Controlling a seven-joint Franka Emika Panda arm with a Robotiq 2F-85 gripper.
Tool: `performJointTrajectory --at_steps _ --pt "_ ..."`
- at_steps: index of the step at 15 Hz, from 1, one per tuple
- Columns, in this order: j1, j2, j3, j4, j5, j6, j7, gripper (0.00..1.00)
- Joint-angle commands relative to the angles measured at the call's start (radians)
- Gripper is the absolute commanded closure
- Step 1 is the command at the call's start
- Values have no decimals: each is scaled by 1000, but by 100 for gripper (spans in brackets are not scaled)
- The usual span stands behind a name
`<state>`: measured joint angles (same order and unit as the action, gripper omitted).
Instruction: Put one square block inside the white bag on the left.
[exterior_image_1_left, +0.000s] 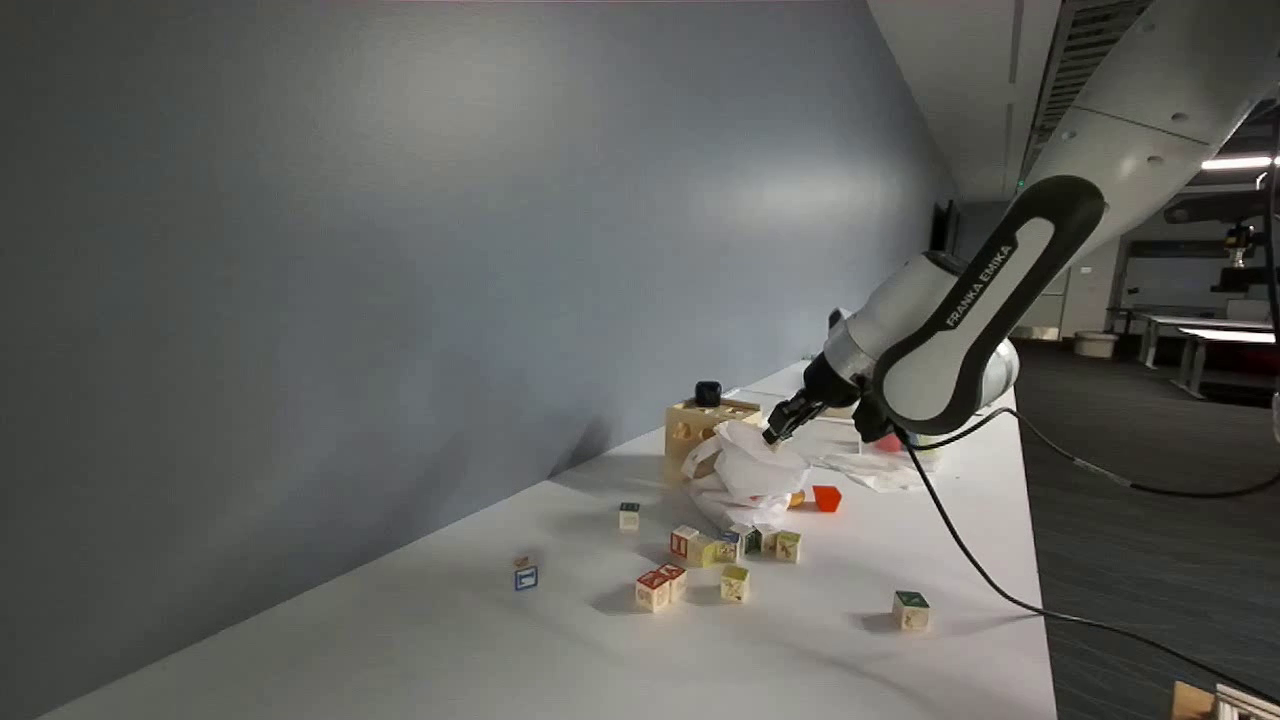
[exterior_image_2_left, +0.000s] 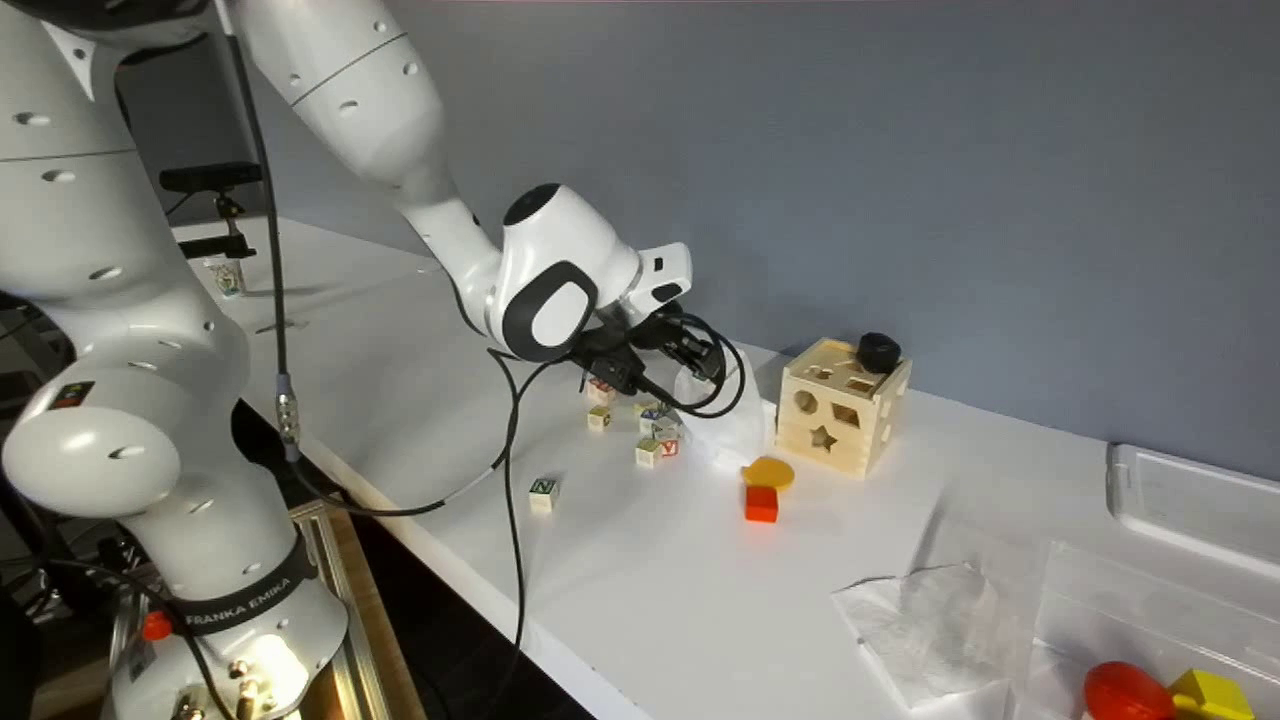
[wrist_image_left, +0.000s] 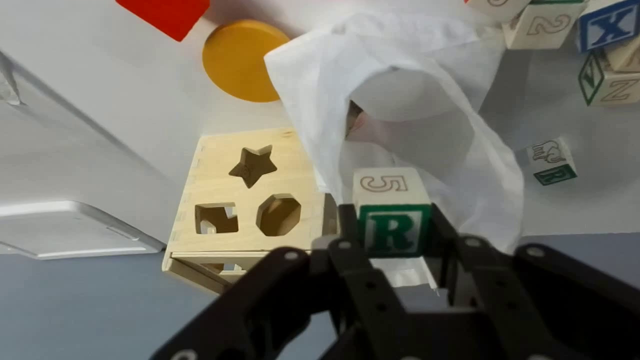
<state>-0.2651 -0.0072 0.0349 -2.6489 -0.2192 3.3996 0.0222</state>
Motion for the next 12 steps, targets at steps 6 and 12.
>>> performJointTrajectory --at_steps 6,12 --pt "-9 116 23 79 -53 71 15 91" --pt "-16 143 31 96 -57 70 12 34"
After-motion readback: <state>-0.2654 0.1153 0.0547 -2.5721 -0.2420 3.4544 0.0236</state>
